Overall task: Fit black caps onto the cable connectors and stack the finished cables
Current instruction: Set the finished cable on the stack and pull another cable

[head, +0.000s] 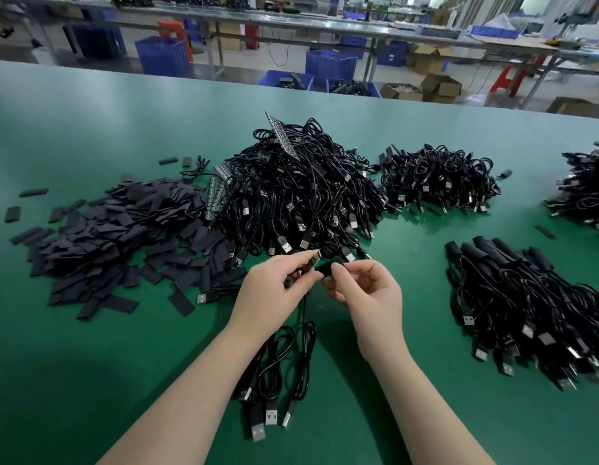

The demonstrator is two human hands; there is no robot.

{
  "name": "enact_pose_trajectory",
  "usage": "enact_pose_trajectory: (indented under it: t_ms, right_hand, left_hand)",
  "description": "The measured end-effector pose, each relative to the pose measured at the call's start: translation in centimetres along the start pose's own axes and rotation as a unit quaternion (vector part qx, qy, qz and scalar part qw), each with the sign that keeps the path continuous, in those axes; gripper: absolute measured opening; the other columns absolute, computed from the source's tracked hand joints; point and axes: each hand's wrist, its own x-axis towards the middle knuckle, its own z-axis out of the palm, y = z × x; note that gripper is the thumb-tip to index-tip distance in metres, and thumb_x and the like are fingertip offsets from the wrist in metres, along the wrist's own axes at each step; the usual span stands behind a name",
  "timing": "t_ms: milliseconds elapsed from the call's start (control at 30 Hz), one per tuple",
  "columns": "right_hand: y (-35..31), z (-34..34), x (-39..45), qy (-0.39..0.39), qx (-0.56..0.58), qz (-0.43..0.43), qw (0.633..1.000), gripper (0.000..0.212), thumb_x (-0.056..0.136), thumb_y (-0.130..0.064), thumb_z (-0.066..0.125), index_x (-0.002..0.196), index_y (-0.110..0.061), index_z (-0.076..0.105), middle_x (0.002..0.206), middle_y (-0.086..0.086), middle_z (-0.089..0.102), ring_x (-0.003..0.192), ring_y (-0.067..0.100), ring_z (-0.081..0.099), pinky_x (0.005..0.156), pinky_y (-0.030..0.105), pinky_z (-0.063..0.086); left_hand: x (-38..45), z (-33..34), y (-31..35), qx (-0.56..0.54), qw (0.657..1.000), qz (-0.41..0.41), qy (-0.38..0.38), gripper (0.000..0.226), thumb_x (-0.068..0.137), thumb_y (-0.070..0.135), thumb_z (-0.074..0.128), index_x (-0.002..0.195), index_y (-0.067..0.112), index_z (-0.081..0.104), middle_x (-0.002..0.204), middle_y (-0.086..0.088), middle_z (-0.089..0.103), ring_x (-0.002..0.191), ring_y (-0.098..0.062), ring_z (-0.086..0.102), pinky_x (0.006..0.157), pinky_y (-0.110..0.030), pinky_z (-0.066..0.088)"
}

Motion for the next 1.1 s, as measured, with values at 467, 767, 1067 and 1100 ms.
enact_pose_trajectory:
  t_ms: [467, 767, 1067, 1100]
  right_hand:
    - [-0.45, 0.13, -0.31, -0.056, -0.018, 0.003, 0.998, 0.026, 0.088, -0.011, 0.073, 0.093, -0.036, 0.078, 0.08, -0.005, 0.075, 0.077, 0.009, 0.07, 0.07, 0.019, 0.055]
    - [-0.47, 0.04, -0.34, -0.036, -0.068, -0.017, 0.997, 0.02, 0.08, -0.01, 0.08, 0.082, -0.03, 0.078, 0.083, -0.005, 0.077, 0.075, 0.004, 0.07, 0.073, 0.016, 0.054]
    - [-0.71, -0.41, 0.04, 0.022, -0.052, -0.037, 0.998, 0.017, 0.083, -0.009, 0.078, 0.077, -0.025, 0.076, 0.08, 0.0, 0.077, 0.077, 0.012, 0.072, 0.071, 0.02, 0.056]
    - [-0.83, -0.52, 0.1, 0.023, -0.034, -0.035, 0.999, 0.019, 0.084, -0.008, 0.077, 0.074, -0.024, 0.076, 0.081, 0.002, 0.076, 0.079, 0.015, 0.073, 0.07, 0.022, 0.057]
  left_hand:
    - [-0.09, -0.01, 0.18, 0.026, 0.999, -0.007, -0.045, 0.029, 0.093, 0.031, 0.064, 0.122, 0.029, 0.067, 0.112, 0.014, 0.068, 0.104, -0.001, 0.06, 0.091, -0.031, 0.052]
    - [-0.15, -0.04, 0.6, 0.02, 0.998, 0.016, -0.051, 0.031, 0.09, 0.034, 0.054, 0.113, 0.024, 0.072, 0.104, 0.011, 0.071, 0.097, -0.004, 0.063, 0.084, -0.035, 0.054]
    - [-0.11, 0.04, 0.13, 0.001, 0.999, -0.014, -0.042, 0.03, 0.09, 0.034, 0.067, 0.119, 0.037, 0.068, 0.108, 0.019, 0.069, 0.102, 0.004, 0.06, 0.089, -0.026, 0.052]
    - [-0.09, 0.03, 0.1, 0.004, 0.999, -0.02, -0.038, 0.032, 0.089, 0.037, 0.068, 0.12, 0.038, 0.067, 0.11, 0.02, 0.068, 0.104, 0.005, 0.06, 0.091, -0.024, 0.051]
